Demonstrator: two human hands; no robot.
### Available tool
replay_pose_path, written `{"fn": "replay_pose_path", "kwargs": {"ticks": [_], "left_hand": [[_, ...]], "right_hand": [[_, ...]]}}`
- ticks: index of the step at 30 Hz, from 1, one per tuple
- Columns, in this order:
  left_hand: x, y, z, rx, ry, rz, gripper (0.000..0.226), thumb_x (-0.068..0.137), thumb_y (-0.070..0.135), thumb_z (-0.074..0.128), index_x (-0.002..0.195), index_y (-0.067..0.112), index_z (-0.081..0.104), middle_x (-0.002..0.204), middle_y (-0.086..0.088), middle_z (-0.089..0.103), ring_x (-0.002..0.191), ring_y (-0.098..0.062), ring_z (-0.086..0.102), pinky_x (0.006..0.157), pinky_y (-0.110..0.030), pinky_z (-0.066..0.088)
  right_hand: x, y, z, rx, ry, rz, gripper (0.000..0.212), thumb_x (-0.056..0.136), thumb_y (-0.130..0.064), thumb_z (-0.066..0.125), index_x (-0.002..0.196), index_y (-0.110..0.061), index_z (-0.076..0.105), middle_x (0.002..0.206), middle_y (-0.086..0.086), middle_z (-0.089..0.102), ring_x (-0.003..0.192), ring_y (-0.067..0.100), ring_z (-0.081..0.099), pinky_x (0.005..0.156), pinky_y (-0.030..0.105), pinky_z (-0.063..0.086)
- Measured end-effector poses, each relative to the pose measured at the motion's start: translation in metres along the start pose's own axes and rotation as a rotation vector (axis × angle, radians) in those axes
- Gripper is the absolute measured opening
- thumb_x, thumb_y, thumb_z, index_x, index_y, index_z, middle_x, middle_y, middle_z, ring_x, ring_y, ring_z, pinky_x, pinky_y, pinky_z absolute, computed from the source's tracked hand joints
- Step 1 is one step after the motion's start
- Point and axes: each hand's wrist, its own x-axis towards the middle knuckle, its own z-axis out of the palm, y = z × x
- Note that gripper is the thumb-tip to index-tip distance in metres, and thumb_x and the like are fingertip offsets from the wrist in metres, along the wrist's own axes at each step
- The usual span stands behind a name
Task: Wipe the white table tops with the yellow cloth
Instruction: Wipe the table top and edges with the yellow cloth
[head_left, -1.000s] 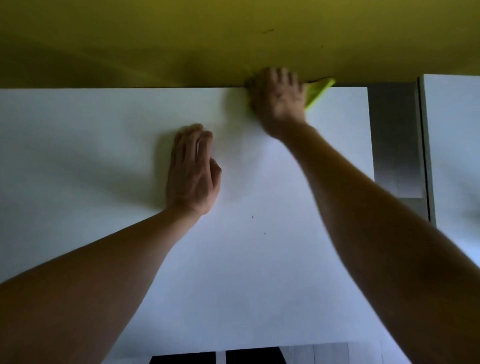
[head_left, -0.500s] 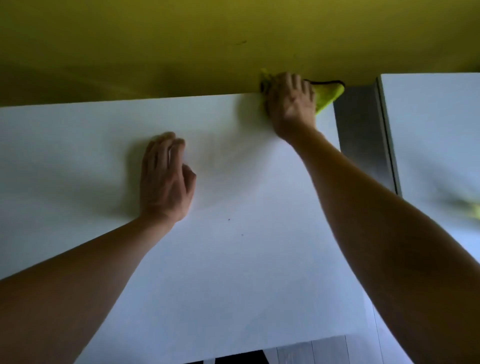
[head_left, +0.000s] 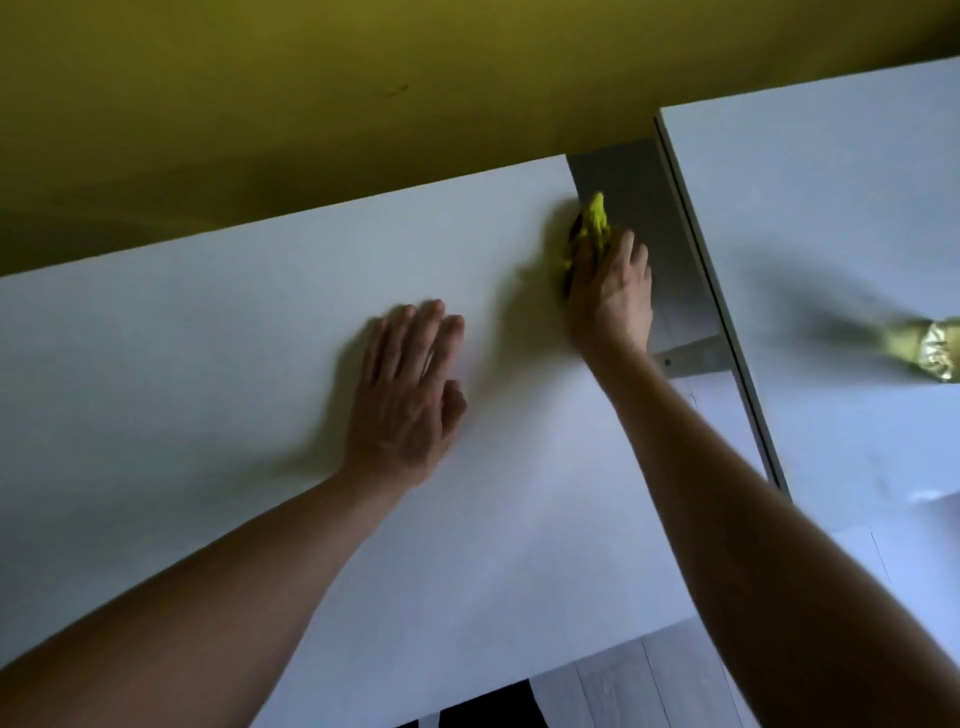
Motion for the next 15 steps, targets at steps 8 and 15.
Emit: {"fn": "replay_pose_path", "kwargs": {"ticks": [8,15], "left_hand": [[0.002,0.000,0.003,0.016,0.025,-0.001,0.063,0.099,0.025,0.045,0.160,0.010,0.039,0.170,-0.012,0.031,0.157,-0.037,0.027,0.128,-0.058,0.020],[0.004,-0.001,0.004,0.017,0.023,-0.006,0.063,0.100,0.024,0.043,0.161,0.010,0.037,0.169,-0.014,0.032,0.156,-0.040,0.029,0.127,-0.059,0.020]], "right_hand": [[-0.069,0.034,-0.008,-0.123,0.105,0.047,0.036,0.105,-0.031,0.037,0.132,-0.009,0.045,0.123,0.017,0.052,0.109,0.037,0.050,0.090,0.047,0.041],[0.058,-0.062,0.018,-0.129,0.027,0.005,0.049,0.101,-0.033,0.043,0.145,-0.015,0.035,0.139,0.010,0.045,0.126,0.031,0.045,0.100,0.046,0.043]]}}
